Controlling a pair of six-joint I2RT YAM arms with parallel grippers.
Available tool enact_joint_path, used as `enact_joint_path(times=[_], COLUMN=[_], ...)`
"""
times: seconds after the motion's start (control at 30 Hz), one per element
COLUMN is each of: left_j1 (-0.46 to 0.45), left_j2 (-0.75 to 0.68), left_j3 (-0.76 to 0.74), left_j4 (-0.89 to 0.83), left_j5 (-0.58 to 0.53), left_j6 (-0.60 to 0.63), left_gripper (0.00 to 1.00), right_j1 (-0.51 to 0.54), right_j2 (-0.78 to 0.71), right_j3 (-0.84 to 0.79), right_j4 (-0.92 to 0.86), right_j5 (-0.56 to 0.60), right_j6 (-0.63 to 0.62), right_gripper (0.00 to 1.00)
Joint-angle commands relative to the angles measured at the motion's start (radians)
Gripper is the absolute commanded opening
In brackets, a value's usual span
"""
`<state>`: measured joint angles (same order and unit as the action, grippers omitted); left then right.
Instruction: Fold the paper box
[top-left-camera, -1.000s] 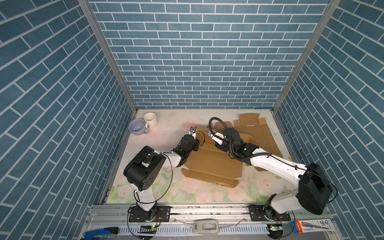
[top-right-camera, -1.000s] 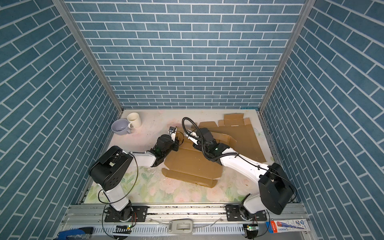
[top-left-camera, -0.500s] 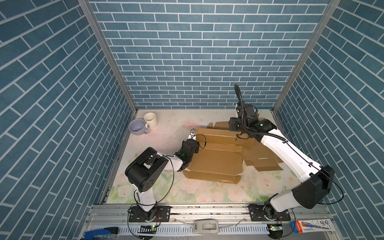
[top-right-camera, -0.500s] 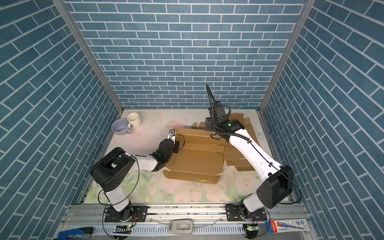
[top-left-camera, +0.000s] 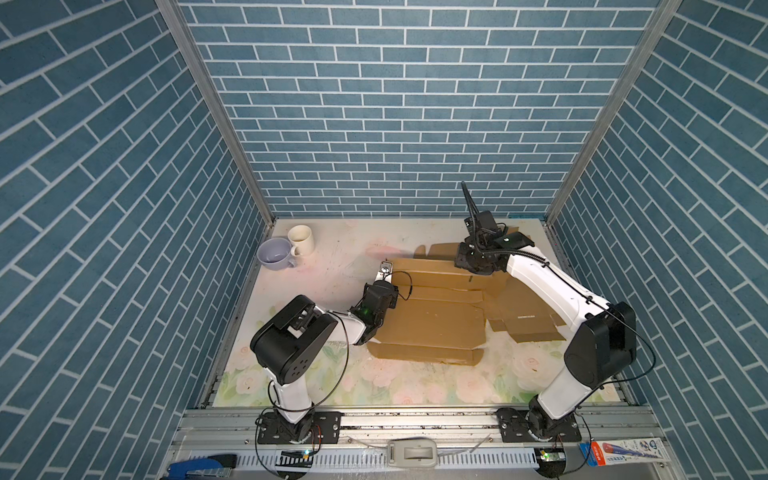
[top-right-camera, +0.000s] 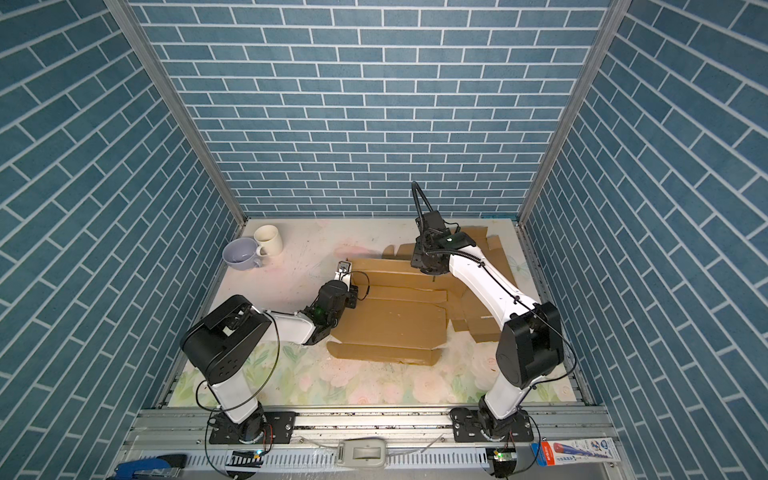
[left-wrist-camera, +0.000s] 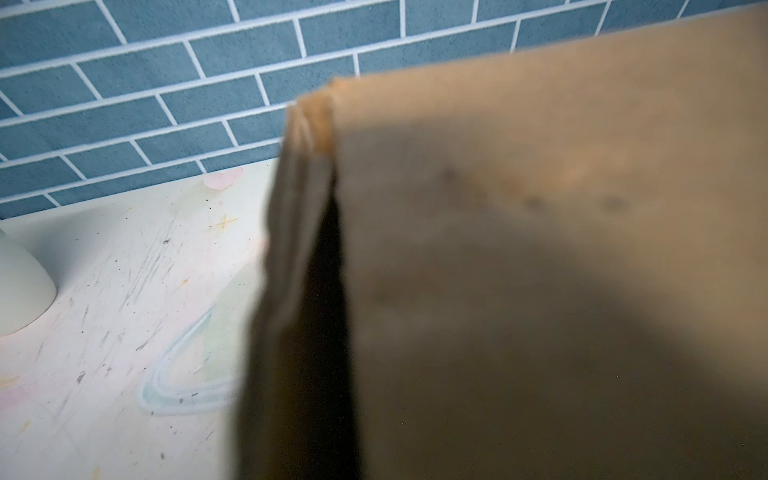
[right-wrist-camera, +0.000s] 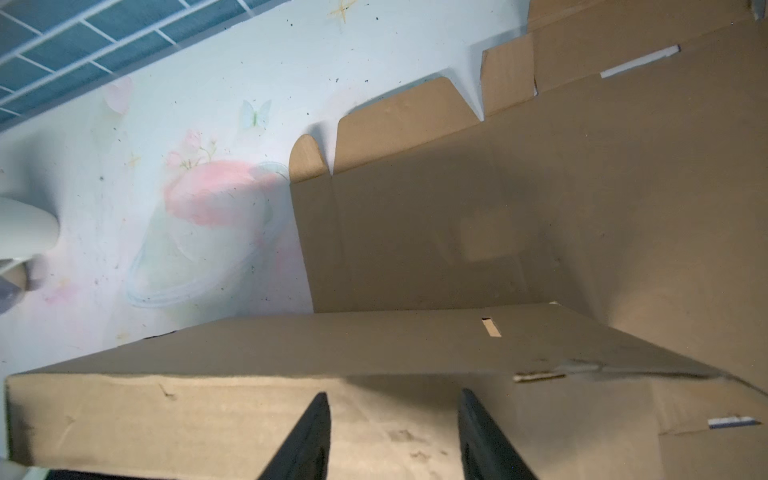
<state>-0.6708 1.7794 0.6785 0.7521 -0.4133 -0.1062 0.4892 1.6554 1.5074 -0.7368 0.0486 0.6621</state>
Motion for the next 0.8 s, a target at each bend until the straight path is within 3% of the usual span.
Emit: enact_joint_path(times=[0.0, 0.27, 0.47, 0.63, 0.77], left_j1=[-0.007, -0.009, -0.015, -0.021, -0.022], left_j2=[0.004, 0.021, 0.024, 0.035, 0.035], left_j3=[-0.026, -0.025, -0.029, -0.028, -0.031], left_j4=[-0.028, -0.014, -0.014, -0.013, -0.015], left_j5=[-0.025, -0.028, -0.032, -0.035, -0.039], left_j6=[0.039, 0.048, 0.057, 0.056, 0.056], left_gripper=[0.0, 0.0, 0.0, 0.0, 0.0], right_j1=[-0.038, -0.09, -0.09, -0.09, -0.114], right_j2=[-0.075, -0.048, 0.022, 0.017, -0.011], right_j3=[0.008, 0.044, 0.058, -0.015, -0.06], right_j4=[-0.086, -0.2, -0.142, 0.0, 0.041], right_j5=[-0.096, -0.13, -0.24, -0.382, -0.418], right_j6=[-0.015, -0.081, -0.063, -0.006, -0.01], right_gripper=[0.58, 0.73, 0.76, 0.64, 0.57])
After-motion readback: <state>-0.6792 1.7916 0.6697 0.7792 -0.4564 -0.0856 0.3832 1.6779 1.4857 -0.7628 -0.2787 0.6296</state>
